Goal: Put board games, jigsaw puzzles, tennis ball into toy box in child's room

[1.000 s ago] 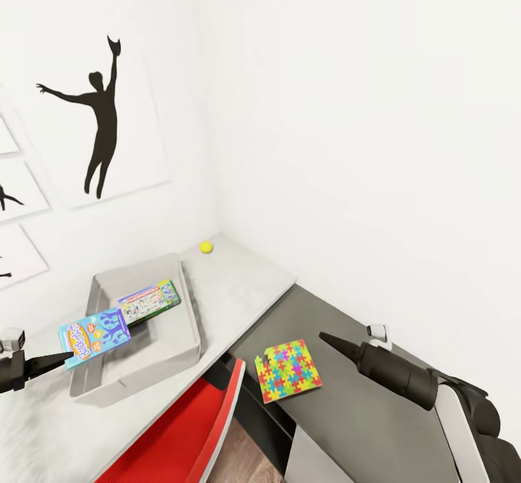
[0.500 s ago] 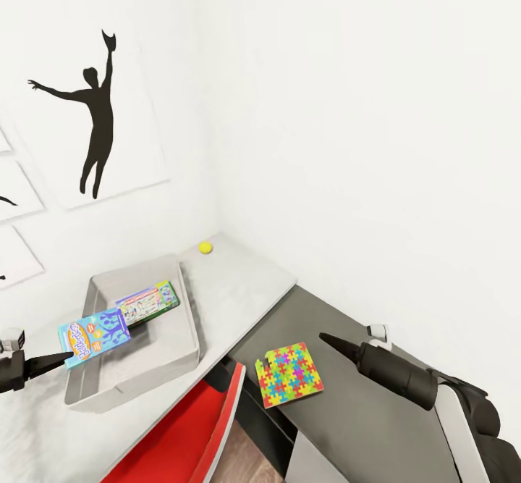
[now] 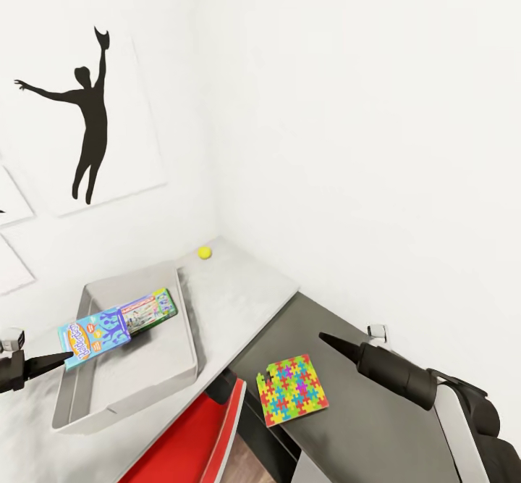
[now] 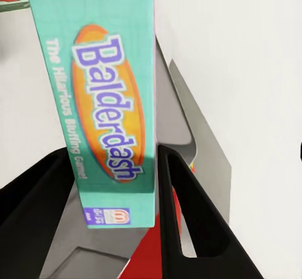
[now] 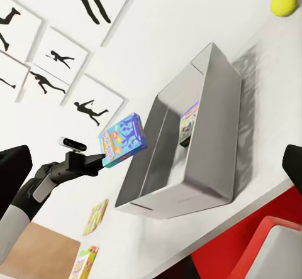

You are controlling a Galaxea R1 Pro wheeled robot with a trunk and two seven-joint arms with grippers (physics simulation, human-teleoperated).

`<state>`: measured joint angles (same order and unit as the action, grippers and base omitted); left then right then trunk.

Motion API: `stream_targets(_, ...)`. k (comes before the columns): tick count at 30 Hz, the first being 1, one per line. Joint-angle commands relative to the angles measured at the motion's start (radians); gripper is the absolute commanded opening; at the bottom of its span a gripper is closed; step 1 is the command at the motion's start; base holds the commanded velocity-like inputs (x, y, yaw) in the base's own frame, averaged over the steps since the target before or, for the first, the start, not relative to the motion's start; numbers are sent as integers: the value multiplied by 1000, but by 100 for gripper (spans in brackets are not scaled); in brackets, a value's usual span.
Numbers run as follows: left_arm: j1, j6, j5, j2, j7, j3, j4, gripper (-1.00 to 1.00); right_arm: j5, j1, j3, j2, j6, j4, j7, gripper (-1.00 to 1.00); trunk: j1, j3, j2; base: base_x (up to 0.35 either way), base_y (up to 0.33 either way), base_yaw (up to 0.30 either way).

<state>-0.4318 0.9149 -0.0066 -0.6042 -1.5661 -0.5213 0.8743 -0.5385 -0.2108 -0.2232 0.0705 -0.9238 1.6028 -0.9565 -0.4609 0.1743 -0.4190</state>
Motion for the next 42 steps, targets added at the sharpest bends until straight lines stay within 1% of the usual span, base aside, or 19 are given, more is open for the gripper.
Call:
stream_targets(1, -1, 10, -1, 0, -5, 0, 0, -100, 0, -1, -1, 0, -4, 0, -2, 100, -1, 2, -2, 18, 0, 0)
stream_targets(12, -1, 10, -1, 0, -5, 0, 0, -100, 0, -1, -1, 0, -4, -2, 2, 100, -1, 2, -2, 3, 0, 0)
stream_targets(18, -1, 10, -1, 0, -5, 0, 0, -100, 0, -1, -8, 0, -4, -1, 1, 100, -1, 2, -2, 0, 0, 0)
stream_targets(31, -1, 9, -2, 9, -5, 0, 0, -100, 0, -1, -8, 0, -4, -1, 1, 100, -1, 2, -2, 0, 0, 0)
stream_targets(40, -6, 18, -17, 9, -5, 9, -5, -100, 0, -1, -8, 0, -5, -1, 1, 100, -1, 2, -2, 0, 0, 0)
stream_targets(41, -10, 21, -17, 10, -2, 10, -3, -100, 0, -1, -8, 0, -5, -1, 1, 100, -1, 2, -2, 0, 0, 0)
stream_targets(42, -15, 26, -16, 12, 29, 11, -1, -100, 0, -1, -8, -1, -5, -1, 1, 100, -1, 2, -2, 0, 0, 0)
